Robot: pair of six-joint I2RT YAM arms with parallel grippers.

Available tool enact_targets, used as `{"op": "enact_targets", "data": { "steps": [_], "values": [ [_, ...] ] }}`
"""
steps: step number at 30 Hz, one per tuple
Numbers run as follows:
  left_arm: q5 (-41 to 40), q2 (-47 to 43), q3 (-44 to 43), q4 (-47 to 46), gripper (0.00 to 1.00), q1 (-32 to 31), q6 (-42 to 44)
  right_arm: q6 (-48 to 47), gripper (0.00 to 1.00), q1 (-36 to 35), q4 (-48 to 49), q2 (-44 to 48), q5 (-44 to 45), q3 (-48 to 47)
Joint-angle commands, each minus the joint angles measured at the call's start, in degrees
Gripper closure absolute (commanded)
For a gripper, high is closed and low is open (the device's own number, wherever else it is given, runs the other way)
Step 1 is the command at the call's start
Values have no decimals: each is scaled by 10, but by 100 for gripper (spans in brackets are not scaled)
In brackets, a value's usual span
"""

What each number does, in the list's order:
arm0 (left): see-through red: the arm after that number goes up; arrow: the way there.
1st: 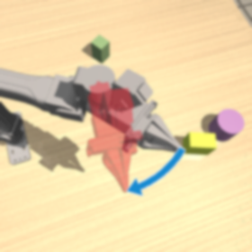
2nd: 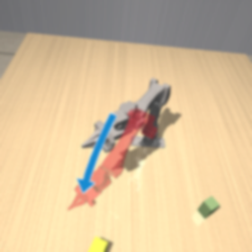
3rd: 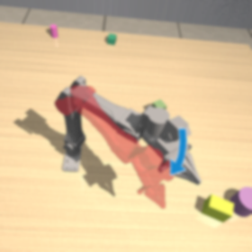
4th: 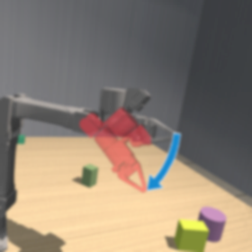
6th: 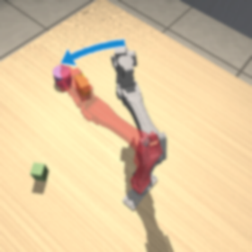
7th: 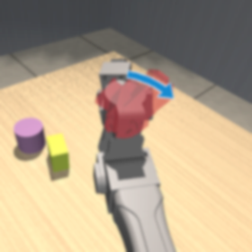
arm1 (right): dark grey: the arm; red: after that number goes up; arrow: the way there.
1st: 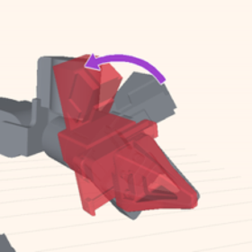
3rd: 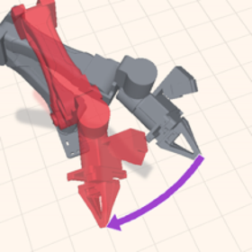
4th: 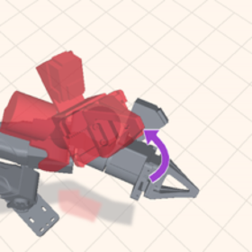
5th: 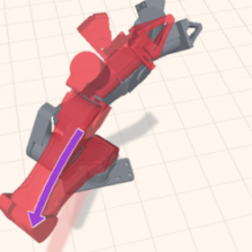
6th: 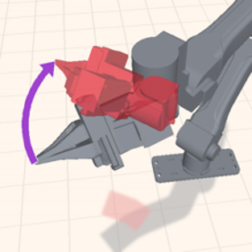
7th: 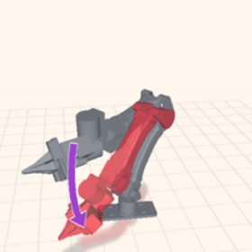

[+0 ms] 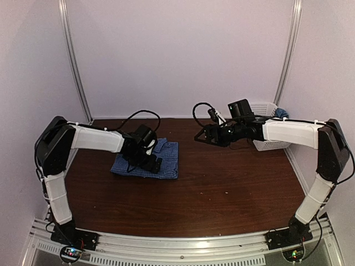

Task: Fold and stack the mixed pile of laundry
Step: Move the square-folded shirt to the corner of the board.

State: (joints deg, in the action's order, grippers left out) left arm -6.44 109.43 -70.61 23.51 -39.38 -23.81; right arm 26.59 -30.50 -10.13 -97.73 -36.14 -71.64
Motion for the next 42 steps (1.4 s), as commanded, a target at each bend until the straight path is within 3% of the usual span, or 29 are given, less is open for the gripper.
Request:
{"op": "enact_targets", "data": {
  "steps": [1, 10, 14, 17, 19, 22, 25, 28, 33, 42],
  "values": [
    [-20, 42, -22, 15, 2, 25, -34, -14, 14, 11, -2, 20, 9, 21],
    [0, 98, -23, 6, 2, 178, 41, -16, 14, 34, 10, 34, -4, 54],
    [70, 140, -85, 27, 3, 254, 105, -13, 14, 38, 15, 33, -14, 62],
    [127, 160, -138, 51, 6, 275, 141, -10, 14, 40, 17, 34, -18, 65],
    [90, 169, -175, 84, 11, 278, 162, -12, 14, 41, 13, 38, -19, 66],
    [90, 188, -231, 125, 10, 296, 184, -14, 14, 44, 13, 47, -22, 72],
    [11, 189, -280, 170, 7, 301, 201, -17, 14, 46, 6, 51, -26, 70],
    [-17, 156, -299, 188, 5, 301, 199, -18, 13, 46, 3, 58, -28, 69],
    [35, 29, -210, 149, 2, 284, 140, -16, 13, 46, 6, 66, -30, 73],
    [40, -31, -6, 96, 2, 230, 38, -12, 13, 46, 13, 63, -34, 78]
  ]
}}
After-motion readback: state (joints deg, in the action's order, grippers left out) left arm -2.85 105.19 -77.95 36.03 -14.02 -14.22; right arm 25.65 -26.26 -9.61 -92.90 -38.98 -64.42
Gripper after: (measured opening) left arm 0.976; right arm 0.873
